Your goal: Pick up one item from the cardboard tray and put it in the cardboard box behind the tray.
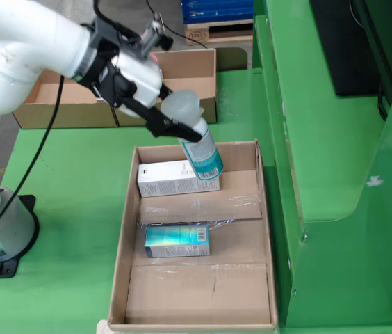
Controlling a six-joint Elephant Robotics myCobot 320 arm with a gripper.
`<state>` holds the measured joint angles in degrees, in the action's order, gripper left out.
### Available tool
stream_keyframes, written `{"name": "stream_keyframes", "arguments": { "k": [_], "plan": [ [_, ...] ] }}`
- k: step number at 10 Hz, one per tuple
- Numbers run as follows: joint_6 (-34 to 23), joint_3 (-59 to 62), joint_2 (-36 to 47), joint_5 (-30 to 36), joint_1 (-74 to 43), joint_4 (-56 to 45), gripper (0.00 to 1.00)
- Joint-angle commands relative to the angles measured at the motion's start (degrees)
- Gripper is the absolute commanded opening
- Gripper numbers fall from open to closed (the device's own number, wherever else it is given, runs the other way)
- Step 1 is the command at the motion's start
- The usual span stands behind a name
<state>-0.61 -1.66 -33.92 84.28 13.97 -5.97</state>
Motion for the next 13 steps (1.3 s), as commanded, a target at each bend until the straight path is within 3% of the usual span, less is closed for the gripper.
{"name": "stream_keyframes", "arguments": {
  "k": [1,13],
  "plan": [
    [-1.3,1.7,2.4,-6.2,2.7,12.4,0.0],
    [-3.4,1.7,3.4,-5.4,6.7,10.9,0.0]
  ]
}}
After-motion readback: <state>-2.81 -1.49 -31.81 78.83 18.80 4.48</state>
